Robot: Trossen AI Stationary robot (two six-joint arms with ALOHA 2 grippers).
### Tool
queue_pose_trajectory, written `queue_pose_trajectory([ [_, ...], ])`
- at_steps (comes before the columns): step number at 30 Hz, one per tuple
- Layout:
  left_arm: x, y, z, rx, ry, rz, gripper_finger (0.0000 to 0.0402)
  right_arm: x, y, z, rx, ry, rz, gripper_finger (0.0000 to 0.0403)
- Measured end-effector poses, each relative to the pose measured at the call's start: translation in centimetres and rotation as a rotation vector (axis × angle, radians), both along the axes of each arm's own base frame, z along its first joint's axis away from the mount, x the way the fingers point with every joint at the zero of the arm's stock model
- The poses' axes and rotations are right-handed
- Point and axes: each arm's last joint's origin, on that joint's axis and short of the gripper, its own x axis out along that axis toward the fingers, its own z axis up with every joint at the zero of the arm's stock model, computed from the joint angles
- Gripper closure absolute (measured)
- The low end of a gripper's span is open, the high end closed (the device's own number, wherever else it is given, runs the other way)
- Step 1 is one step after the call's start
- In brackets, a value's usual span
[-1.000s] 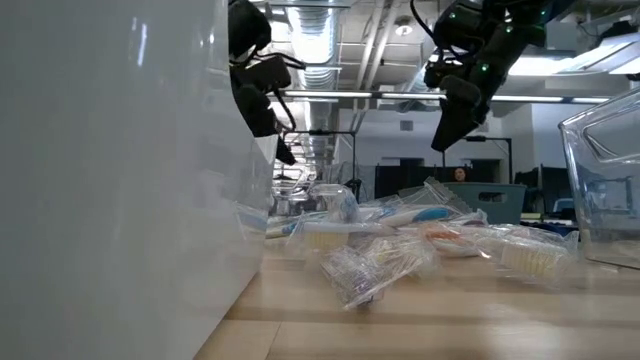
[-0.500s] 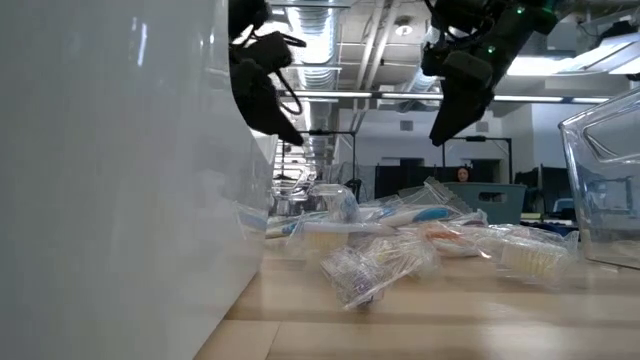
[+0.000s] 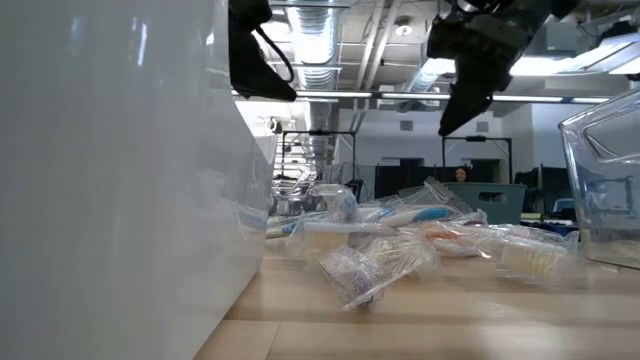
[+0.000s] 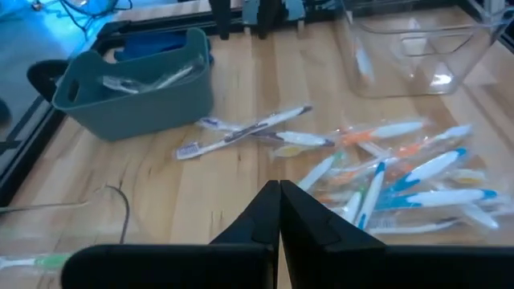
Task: Pick & Place Toothbrushes
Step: Put the orange toothbrush into the bottom transparent bin
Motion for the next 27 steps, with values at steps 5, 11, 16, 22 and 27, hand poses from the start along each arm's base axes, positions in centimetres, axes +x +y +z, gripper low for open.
queue_pose_trajectory([
  [5, 0.0, 0.2, 0.2, 0.019, -0.009, -0.002, 0.0400, 0.0, 0.8, 0.0, -0.007, 0.005, 0.044, 0.0238],
  [11, 0.0, 0.9, 0.1, 0.013, -0.007, 0.001, 0.0400, 0.1, 0.4, 0.0, -0.066, 0.007, 0.110, 0.0244],
  [16, 0.0, 0.9, 0.1, -0.050, -0.011, -0.096, 0.0400, 0.3, -0.5, 0.2, -0.080, -0.024, 0.085, 0.0250],
  [22, 0.0, 0.9, 0.1, -0.057, -0.011, -0.094, 0.0400, 0.3, -1.1, 0.2, -0.038, -0.029, 0.002, 0.0255],
  [27, 0.0, 0.9, 0.1, -0.060, -0.010, -0.091, 0.0400, 0.4, -0.4, 0.2, 0.095, -0.049, -0.050, 0.0260],
])
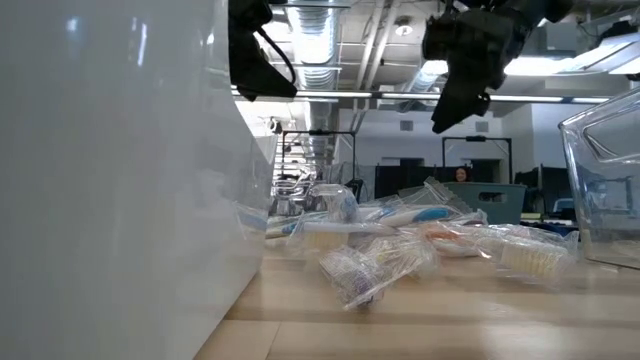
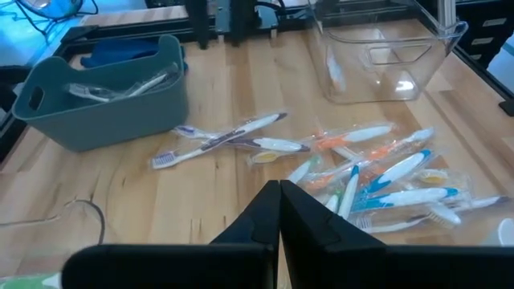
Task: Pick & Place Toothbrushes
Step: Put the orange toothbrush into the bottom transparent bin
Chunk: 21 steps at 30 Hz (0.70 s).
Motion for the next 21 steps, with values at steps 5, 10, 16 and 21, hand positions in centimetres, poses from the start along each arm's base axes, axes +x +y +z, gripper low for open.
queue_pose_trajectory([
  [5, 0.0, -0.1, 0.0, -0.034, 0.004, 0.015, 0.0400, 0.7, 2.3, 0.6, 0.079, -0.093, 0.050, 0.0267],
  [10, 0.0, -0.7, -0.1, -0.047, 0.017, -0.001, 0.0400, 1.5, 5.1, 1.5, 0.141, -0.231, 0.115, 0.0274],
  [16, 0.0, -1.9, -0.1, -0.047, 0.018, -0.044, 0.0400, 2.6, 7.7, 0.0, 0.220, -0.191, 0.121, 0.0281],
  [21, 0.0, -2.2, -0.1, -0.047, 0.018, -0.055, 0.0400, 3.8, 9.4, -3.0, 0.235, -0.070, 0.163, 0.0281],
])
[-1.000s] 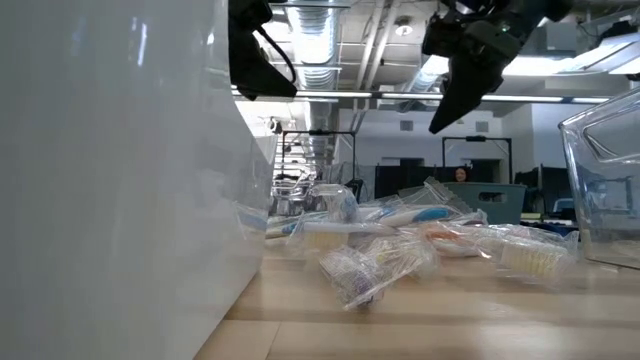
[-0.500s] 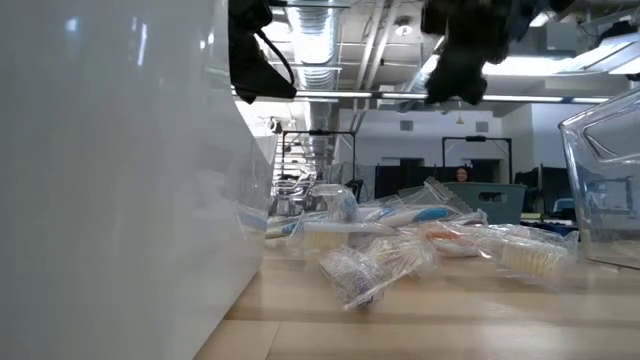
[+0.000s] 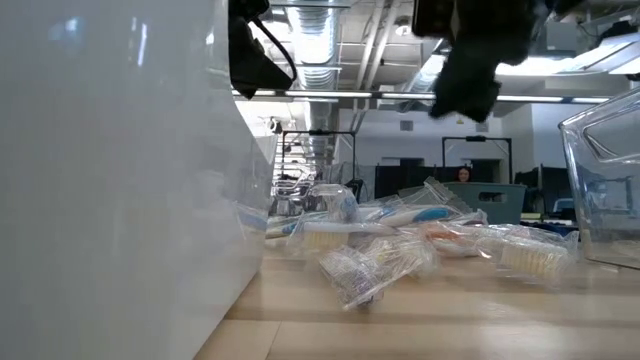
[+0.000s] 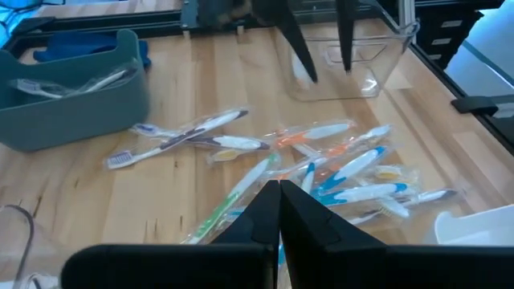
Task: Pick & Place Toothbrushes
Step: Put the orange toothbrush into the bottom transparent bin
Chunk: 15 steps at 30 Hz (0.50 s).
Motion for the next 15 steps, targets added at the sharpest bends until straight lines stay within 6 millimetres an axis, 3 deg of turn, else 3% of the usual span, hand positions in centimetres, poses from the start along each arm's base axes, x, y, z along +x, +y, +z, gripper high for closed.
queue_pose_trajectory([
  [9, 0.0, -0.4, 0.0, -0.032, 0.006, 0.004, 0.0400, 4.3, 0.7, -2.8, -0.046, 0.149, -0.010, 0.0282],
  [15, -0.2, -1.9, -0.1, -0.061, 0.023, -0.032, 0.0400, 5.1, 1.2, -5.3, -0.102, 0.413, -0.040, 0.0282],
])
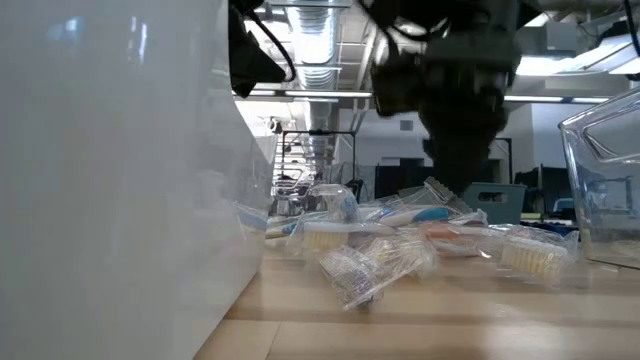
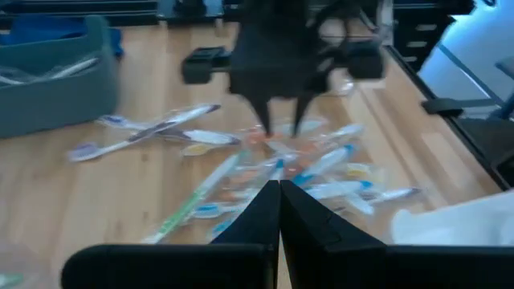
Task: Pick & Place Toothbrushes
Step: Put the orange toothbrush into the bottom transparent bin
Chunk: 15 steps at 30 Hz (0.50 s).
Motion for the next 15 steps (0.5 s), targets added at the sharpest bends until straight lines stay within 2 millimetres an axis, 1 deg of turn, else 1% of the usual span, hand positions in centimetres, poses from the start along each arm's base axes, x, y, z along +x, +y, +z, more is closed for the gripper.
queue_pose_trajectory([
  [2, -0.1, -0.7, 0.0, 0.000, 0.003, -0.027, 0.0400, 0.1, 0.1, -0.5, -0.024, 0.048, -0.020, 0.0282],
  [5, -0.3, -2.0, 0.0, -0.006, 0.003, -0.068, 0.0400, 0.7, 0.3, -0.7, -0.050, 0.046, -0.055, 0.0282],
  [7, -0.4, -2.8, 0.0, -0.007, 0.003, -0.098, 0.0400, 1.1, 0.5, -0.5, -0.064, 0.027, -0.061, 0.0282],
  [11, -0.7, -4.2, 0.0, -0.009, -0.002, -0.135, 0.0400, 1.3, 1.0, -0.1, -0.060, 0.006, -0.060, 0.0282],
  [15, -0.8, -4.8, 0.1, 0.004, -0.009, -0.133, 0.0400, 1.2, 1.5, 0.1, -0.056, 0.003, -0.055, 0.0282],
])
